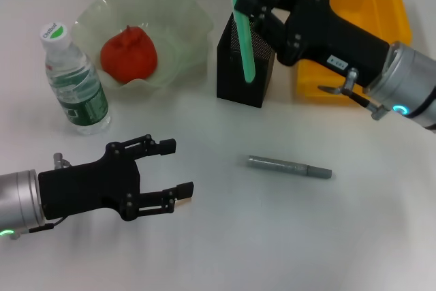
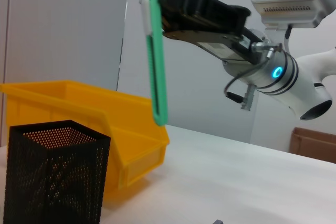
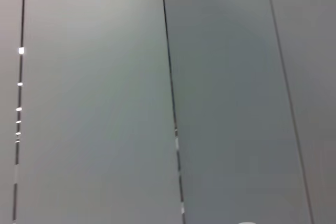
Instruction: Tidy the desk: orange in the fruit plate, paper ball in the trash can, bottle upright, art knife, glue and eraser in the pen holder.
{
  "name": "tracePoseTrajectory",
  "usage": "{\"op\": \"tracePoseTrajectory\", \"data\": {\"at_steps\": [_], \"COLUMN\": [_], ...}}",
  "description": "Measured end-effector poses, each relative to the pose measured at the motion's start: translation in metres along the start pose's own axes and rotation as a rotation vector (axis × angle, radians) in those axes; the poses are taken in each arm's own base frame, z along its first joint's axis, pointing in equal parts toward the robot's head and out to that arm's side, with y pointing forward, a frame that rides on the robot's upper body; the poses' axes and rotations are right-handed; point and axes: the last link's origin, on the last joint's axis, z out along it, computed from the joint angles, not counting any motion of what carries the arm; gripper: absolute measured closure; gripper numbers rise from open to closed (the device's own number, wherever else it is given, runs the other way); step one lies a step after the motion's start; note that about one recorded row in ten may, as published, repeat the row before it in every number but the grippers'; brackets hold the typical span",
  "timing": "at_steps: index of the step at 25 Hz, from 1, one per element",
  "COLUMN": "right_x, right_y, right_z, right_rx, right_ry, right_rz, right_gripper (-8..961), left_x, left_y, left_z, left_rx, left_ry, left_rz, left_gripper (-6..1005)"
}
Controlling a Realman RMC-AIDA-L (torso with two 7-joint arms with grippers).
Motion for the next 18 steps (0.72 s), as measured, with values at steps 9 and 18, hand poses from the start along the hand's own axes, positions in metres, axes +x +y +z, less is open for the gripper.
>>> {"op": "tracePoseTrajectory", "data": {"at_steps": [9,18], "right_x": [0.001,-0.004], "right_y": [-0.012,-0.02], "right_z": [0.006,0.017], "right_rx": [0.108,0.132], "right_ry": [-0.014,-0.01], "right_rz": [-0.168,-0.331], "right_gripper": [777,774], "left_x": [0.001,0.005], "left_y": [0.0,0.002], "left_z": [0.001,0.003], "left_rx": [-0.004,-0.009], "left_ry": [0.005,0.045], "left_rz": [0.0,-0.012], "left_gripper": [190,190]}}
